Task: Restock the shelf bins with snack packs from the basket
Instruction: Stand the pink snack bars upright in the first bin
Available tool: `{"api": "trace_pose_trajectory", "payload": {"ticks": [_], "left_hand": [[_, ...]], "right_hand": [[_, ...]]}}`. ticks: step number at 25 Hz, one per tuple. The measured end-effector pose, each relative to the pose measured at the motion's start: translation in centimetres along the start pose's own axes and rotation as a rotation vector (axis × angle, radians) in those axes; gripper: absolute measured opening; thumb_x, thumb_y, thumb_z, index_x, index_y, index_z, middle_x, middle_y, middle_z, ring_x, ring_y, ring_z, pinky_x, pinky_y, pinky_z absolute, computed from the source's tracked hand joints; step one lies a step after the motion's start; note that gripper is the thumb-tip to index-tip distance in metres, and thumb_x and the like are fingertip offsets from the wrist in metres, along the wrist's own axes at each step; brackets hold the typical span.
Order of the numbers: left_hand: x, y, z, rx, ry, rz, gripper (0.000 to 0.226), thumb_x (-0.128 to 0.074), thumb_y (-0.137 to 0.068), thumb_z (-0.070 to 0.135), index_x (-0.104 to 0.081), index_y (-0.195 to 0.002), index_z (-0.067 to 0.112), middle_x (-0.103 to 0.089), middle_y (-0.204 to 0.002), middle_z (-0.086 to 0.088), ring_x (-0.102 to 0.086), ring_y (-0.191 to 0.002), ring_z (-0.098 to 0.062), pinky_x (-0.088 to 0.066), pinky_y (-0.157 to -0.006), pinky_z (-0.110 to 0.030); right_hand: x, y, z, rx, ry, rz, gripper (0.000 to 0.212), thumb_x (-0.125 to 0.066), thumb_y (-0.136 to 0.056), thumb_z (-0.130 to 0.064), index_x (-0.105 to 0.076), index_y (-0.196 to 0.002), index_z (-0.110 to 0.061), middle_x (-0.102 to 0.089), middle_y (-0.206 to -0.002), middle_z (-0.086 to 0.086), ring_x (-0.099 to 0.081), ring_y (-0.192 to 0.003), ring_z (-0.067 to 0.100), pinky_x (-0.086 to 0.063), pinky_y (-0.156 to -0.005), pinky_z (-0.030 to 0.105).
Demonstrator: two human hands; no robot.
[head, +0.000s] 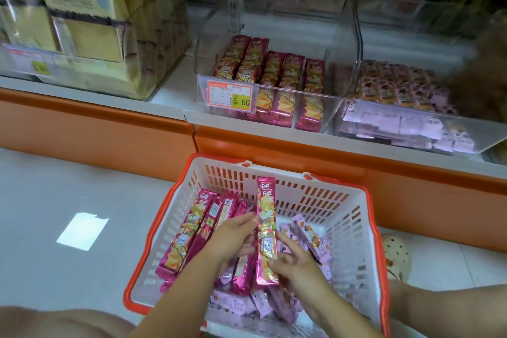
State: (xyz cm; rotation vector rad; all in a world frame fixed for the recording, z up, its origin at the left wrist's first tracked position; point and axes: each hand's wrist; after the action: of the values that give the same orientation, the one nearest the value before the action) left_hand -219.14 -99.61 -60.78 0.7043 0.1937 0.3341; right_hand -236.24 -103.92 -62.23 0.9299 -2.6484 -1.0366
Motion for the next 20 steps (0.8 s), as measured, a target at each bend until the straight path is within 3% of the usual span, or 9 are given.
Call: {"api": "trace_pose_trajectory", "payload": {"ticks": [1,2,5,9,11,14,18,20], "left_hand": [[-0.4,0.2,0.4,-0.015,0.053,-0.014,0.04,-0.056,-0.095,0.023,-0.049,-0.134,0.018,-0.059,-0.109,-0.006,-0.066,-0.096,-0.022,-0.058,-0.079,-0.03],[-0.6,0.3,0.7,-0.029,0.081,-0.016,0.037,-0.059,-0.093,0.02,-0.052,-0.13,0.02,-0.066,-0.102,-0.003,-0.064,-0.104,-0.023,-0.056,-0.087,-0.034],[-1.2,0.5,1.2,-0.041,0.124,-0.052,0.028,-0.061,-0.092,0.015,-0.061,-0.119,0.023,-0.07,-0.102,-0.001,-0.064,-0.101,-0.017,-0.055,-0.09,-0.037],[-1.0,0.3,0.8,-0.056,0.13,-0.091,0.034,-0.06,-0.092,0.014,-0.06,-0.126,0.019,-0.071,-0.113,-0.005,-0.064,-0.11,-0.023,-0.052,-0.096,-0.046],[-0.9,0.3,0.7,-0.074,0.149,-0.109,0.035,-0.06,-0.092,0.014,-0.058,-0.127,0.017,-0.071,-0.113,-0.008,-0.064,-0.111,-0.027,-0.053,-0.094,-0.045],[-0.7,1.2,1.1,-0.114,0.185,-0.119,0.031,-0.059,-0.092,0.013,-0.062,-0.123,0.015,-0.071,-0.11,-0.011,-0.066,-0.106,-0.029,-0.058,-0.077,-0.036],[-0.3,3.5,4.3,-0.228,0.181,-0.132,0.023,-0.061,-0.089,0.011,-0.068,-0.109,0.019,-0.071,-0.11,-0.013,-0.066,-0.103,-0.029,-0.055,-0.087,-0.044],[0.6,5.2,8.2,-0.33,0.162,-0.178,0.026,-0.064,-0.087,0.01,-0.064,-0.112,0.015,-0.071,-0.109,-0.011,-0.067,-0.095,-0.022,-0.056,-0.075,-0.035]], "right_hand": [[0.3,0.4,0.0,0.006,-0.019,-0.007,0.062,-0.066,-0.083,0.005,-0.052,-0.13,-0.033,-0.07,-0.102,0.02,-0.068,-0.088,0.021,-0.052,-0.079,0.025],[0.6,0.7,0.0,0.021,-0.037,-0.011,0.062,-0.066,-0.083,0.005,-0.053,-0.127,-0.036,-0.069,-0.106,0.022,-0.068,-0.089,0.021,-0.052,-0.081,0.026],[1.5,1.2,0.2,0.055,-0.063,-0.008,0.064,-0.069,-0.081,0.005,-0.055,-0.124,-0.039,-0.068,-0.111,0.02,-0.068,-0.098,0.025,-0.053,-0.086,0.033],[1.8,1.3,0.4,0.071,-0.085,-0.018,0.063,-0.072,-0.077,0.003,-0.058,-0.126,-0.035,-0.068,-0.113,0.018,-0.067,-0.1,0.029,-0.053,-0.079,0.032],[1.8,1.4,0.3,0.078,-0.087,-0.022,0.062,-0.071,-0.078,0.005,-0.059,-0.125,-0.034,-0.069,-0.111,0.018,-0.067,-0.1,0.03,-0.053,-0.08,0.033],[1.2,2.3,-0.8,0.109,-0.073,0.014,0.049,-0.069,-0.082,0.002,-0.065,-0.115,-0.033,-0.072,-0.099,0.011,-0.07,-0.093,0.025,-0.053,-0.08,0.031],[0.0,4.1,-5.4,0.255,0.04,0.068,0.033,-0.073,-0.081,-0.009,-0.064,-0.11,-0.023,-0.073,-0.097,0.004,-0.071,-0.088,0.019,-0.057,-0.073,0.028],[-0.6,5.3,-9.1,0.375,0.09,0.07,0.032,-0.076,-0.079,-0.009,-0.064,-0.105,-0.024,-0.074,-0.092,0.004,-0.069,-0.084,0.021,-0.056,-0.078,0.033]]}}
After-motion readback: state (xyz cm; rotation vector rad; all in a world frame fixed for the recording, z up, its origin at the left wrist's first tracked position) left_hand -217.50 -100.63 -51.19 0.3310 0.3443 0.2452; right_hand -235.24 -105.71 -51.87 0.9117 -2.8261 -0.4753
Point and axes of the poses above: each hand's wrist, its own y-axis away from the middle knuckle, its own x-axis out of the back of the hand, z = x × y
